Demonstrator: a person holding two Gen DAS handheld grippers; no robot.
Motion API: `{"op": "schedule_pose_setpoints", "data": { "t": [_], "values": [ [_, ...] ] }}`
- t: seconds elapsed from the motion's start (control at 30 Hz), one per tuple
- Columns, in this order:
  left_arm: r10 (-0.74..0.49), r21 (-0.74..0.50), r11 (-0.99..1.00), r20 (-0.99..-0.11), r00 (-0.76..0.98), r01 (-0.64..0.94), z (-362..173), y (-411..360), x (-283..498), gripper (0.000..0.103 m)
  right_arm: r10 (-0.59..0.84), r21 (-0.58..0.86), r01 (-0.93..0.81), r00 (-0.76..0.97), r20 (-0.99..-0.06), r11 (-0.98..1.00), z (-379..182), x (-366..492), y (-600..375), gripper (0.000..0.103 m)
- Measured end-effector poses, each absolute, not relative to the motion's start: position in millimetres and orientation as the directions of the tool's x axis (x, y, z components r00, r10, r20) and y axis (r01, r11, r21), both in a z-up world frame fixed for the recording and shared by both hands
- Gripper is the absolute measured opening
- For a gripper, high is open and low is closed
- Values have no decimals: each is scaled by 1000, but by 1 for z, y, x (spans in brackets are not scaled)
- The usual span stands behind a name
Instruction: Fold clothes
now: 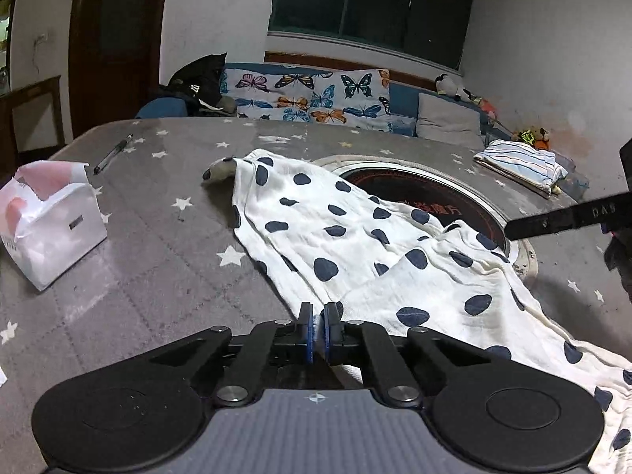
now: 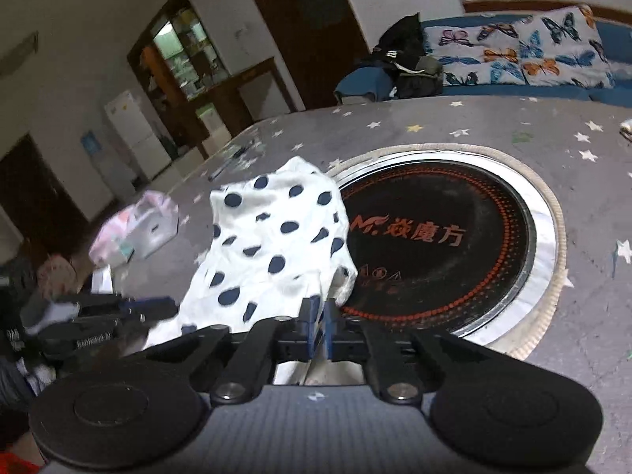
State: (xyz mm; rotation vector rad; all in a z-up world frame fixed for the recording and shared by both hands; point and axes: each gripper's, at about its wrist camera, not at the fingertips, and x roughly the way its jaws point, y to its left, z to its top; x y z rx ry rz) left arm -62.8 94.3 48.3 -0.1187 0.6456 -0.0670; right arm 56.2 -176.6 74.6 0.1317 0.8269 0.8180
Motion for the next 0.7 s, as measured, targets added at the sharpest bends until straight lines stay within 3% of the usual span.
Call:
{"op": "schedule_pose_setpoints", "data": {
  "t": [0.03,0.1,0.13,0.27,0.37,0.6,0.7],
  "values": [
    [-99,-130,991,-595,798,26,49,94,-63,7,703,425,-589,390,-595,687,74,59,-177,18],
    [-97,-126,992,-594,799,27,50,93,-62,9,724,463,-581,369,-583,669,70,64,-175,47],
    [-96,-125,992,-594,799,27,51,93,-62,9,725,467,-579,364,-585,668,68,65,-172,48],
    [-97,-118,992,-599,795,32,49,91,-62,6,733,476,-593,322,-599,650,58,66,-159,35],
    [-90,-110,994,-602,793,29,47,91,-61,6,703,449,-585,330,-629,676,55,64,-153,2],
    [-93,-114,993,-615,783,28,47,94,-58,9,631,360,-564,414,-656,743,55,66,-161,2],
    [-97,-118,993,-610,787,31,52,95,-57,10,617,316,-581,444,-650,750,62,60,-159,8]
  ]
}}
